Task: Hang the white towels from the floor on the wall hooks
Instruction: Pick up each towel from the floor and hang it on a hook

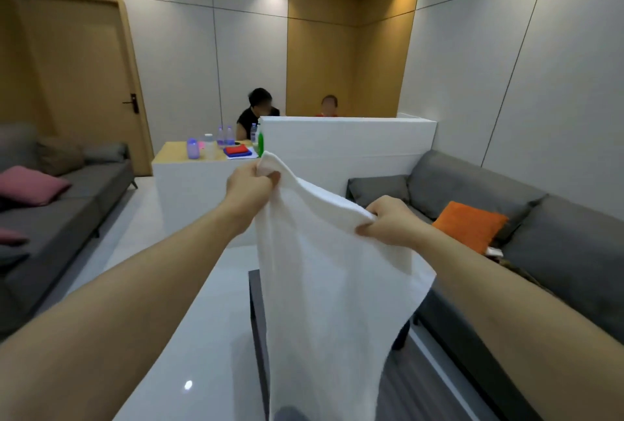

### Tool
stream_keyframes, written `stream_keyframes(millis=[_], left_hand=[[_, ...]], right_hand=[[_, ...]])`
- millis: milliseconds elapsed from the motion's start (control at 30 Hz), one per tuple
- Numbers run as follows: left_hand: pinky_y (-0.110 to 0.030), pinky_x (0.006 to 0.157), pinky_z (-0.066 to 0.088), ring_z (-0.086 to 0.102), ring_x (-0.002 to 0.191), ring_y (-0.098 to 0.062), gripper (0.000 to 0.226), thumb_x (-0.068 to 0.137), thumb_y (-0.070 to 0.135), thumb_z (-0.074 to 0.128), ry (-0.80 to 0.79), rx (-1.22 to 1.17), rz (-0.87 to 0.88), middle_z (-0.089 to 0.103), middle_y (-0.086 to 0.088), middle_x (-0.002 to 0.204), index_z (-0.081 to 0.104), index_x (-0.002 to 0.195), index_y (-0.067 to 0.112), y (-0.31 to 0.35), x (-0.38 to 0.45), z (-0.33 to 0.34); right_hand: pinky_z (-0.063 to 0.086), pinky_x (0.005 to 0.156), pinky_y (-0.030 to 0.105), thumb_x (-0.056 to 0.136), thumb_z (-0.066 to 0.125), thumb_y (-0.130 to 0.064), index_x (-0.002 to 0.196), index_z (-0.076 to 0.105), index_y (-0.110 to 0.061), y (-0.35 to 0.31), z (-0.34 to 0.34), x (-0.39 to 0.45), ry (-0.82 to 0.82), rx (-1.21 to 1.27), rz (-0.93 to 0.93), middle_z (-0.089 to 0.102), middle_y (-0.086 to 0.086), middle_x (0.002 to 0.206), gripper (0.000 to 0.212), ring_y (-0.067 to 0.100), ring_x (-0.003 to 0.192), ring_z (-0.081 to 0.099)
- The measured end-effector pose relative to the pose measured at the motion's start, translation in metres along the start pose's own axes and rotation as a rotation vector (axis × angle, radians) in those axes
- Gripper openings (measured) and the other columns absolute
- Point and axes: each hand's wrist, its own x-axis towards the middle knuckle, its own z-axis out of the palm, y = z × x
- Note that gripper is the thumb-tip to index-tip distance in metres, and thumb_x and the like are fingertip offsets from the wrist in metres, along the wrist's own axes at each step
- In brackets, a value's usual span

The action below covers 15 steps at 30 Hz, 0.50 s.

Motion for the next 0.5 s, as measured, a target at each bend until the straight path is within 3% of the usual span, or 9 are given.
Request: stream_keyframes(millis=[133, 267, 367, 500], left_hand=[[-0.028, 0.066, 0.047, 0.062, 0.082, -0.015, 0.017, 0.084, 0.016, 0.059, 0.060, 0.141, -0.076, 0.067, 0.003, 0.084, 0.068, 0.076, 0.027, -0.042, 0.068, -0.025], [-0.037, 0.077, 0.058, 0.065, 0.084, -0.024, 0.022, 0.078, 0.009, 0.054, 0.038, 0.236, -0.133, 0.070, -0.005, 0.083, 0.073, 0.079, 0.019, -0.082, 0.136, -0.033], [-0.036, 0.076, 0.058, 0.065, 0.084, -0.024, 0.022, 0.078, 0.008, 0.055, 0.054, 0.255, -0.130, 0.071, -0.004, 0.081, 0.073, 0.075, 0.021, -0.095, 0.187, -0.037], [-0.028, 0.071, 0.052, 0.063, 0.087, -0.021, 0.019, 0.082, 0.014, 0.061, 0.085, 0.282, -0.064, 0.070, -0.001, 0.085, 0.073, 0.074, 0.026, -0.082, 0.245, -0.040]], right_hand=[[0.041, 0.056, 0.030, 0.088, 0.067, -0.021, 0.072, 0.070, -0.009, 0.011, 0.011, 0.074, 0.080, -0.073, 0.095, 0.065, 0.011, 0.071, 0.020, 0.028, 0.070, 0.062], [0.029, 0.048, 0.025, 0.084, 0.057, -0.011, 0.059, 0.056, -0.013, -0.002, 0.034, 0.157, 0.137, -0.124, 0.138, 0.053, 0.006, 0.060, 0.025, 0.024, 0.055, 0.049], [0.040, 0.053, 0.028, 0.083, 0.053, -0.009, 0.076, 0.067, -0.013, -0.011, 0.040, 0.212, 0.197, -0.175, 0.122, 0.062, 0.008, 0.073, 0.016, 0.029, 0.069, 0.058], [0.050, 0.069, 0.036, 0.083, 0.053, -0.009, 0.095, 0.073, -0.019, -0.017, 0.024, 0.264, 0.360, -0.167, 0.088, 0.069, 0.009, 0.092, 0.025, 0.034, 0.084, 0.060]])
